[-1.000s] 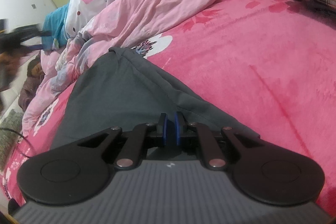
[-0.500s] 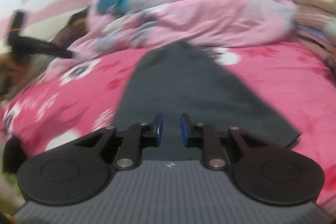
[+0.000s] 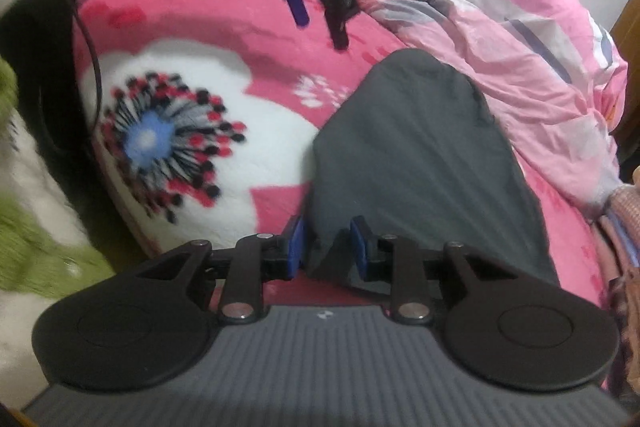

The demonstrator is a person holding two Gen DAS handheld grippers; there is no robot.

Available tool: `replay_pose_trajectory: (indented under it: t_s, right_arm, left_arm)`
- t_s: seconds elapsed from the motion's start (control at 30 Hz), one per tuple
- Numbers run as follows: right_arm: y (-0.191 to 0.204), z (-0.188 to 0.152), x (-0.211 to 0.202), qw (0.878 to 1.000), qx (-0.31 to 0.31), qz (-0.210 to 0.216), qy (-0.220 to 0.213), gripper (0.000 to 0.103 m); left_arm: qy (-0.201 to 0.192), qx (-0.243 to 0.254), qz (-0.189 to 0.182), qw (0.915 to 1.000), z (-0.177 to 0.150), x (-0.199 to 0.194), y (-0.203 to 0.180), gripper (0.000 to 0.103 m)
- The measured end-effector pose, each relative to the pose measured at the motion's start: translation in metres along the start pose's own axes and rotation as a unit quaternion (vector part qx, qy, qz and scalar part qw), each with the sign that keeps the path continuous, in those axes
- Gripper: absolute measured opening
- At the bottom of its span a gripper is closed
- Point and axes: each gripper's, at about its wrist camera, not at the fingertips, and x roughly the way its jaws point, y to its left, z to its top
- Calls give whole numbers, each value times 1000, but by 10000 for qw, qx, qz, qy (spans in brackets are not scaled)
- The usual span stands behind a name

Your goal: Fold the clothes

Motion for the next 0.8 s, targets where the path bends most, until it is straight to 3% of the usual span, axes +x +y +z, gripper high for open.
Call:
replay_pose_trajectory:
  t_s: [0.07,0.13,0.23,0.5,0.63,0.8]
  right_arm:
    - [-3,-3,2,9999,93,34,39,20]
    - [-6,-4,4,9998,190,60,43,8]
    - [-10,-6,2,9992,368,132,36,2]
    - [-15,8,-13,9982,360,472,42,0]
    - [-16,7,-9,9976,347,577,166,0]
    - [-15,-2,4,9965,400,629,373,0]
  left_arm:
    - [-158,-216,117,9996,14,8,7,71]
    - [-282,-360,219,9987,31,22,10,71]
    - [-311,-265,292,9987,56,54,5,71]
    - [-345,-183,648,9971,111,140,-3,70]
    - [-100,-205,1093,9937,111,171,4,69]
    - [-278,-130,992,9946,106,169,8,70]
